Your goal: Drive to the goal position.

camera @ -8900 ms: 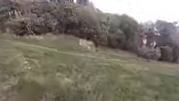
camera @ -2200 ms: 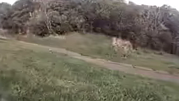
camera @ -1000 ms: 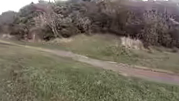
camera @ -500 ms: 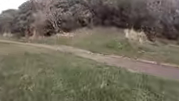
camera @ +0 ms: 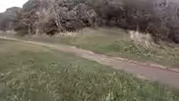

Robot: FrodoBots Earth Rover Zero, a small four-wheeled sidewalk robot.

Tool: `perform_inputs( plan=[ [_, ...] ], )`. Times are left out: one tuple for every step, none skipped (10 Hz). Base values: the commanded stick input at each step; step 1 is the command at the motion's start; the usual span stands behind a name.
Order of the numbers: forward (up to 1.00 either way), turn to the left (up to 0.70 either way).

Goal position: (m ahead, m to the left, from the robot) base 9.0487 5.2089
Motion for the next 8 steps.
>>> perform_inputs(
  plan=[
    [0.7, 0.0],
    [0.7, 0.0],
    [0.7, -0.11],
    [0.7, -0.13],
    [0.7, -0.13],
    [0.7, -0.13],
    [0.7, -0.13],
    [0.7, -0.06]
  ],
)
